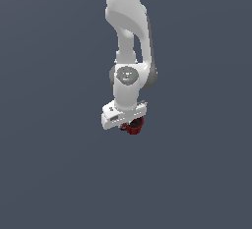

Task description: Pick up the object and move it to a goal position.

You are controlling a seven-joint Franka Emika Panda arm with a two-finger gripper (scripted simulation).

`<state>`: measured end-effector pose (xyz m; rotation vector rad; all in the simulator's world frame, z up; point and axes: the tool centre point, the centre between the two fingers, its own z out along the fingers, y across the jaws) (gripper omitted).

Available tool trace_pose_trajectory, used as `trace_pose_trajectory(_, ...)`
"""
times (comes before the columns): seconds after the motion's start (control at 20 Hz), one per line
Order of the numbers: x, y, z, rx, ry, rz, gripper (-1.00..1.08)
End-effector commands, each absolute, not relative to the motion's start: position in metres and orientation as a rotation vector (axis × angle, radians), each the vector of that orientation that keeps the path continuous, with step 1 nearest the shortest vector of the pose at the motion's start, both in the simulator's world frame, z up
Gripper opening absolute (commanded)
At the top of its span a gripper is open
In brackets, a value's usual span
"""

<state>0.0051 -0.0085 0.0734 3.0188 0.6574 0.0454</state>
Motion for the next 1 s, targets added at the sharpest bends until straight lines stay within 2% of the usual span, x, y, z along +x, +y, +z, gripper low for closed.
trace_pose_trajectory(0.0, 0.005, -0.008, 0.073, 3.019, 0.658, 0.045, -1.00)
trace_pose_trajectory(0.5, -0.011, -0.030, 0.082, 3.019, 0.658, 0.045, -1.00)
trace_pose_trajectory(0.95, -0.056, -0.092, 0.106, 3.019, 0.659, 0.045, -1.00)
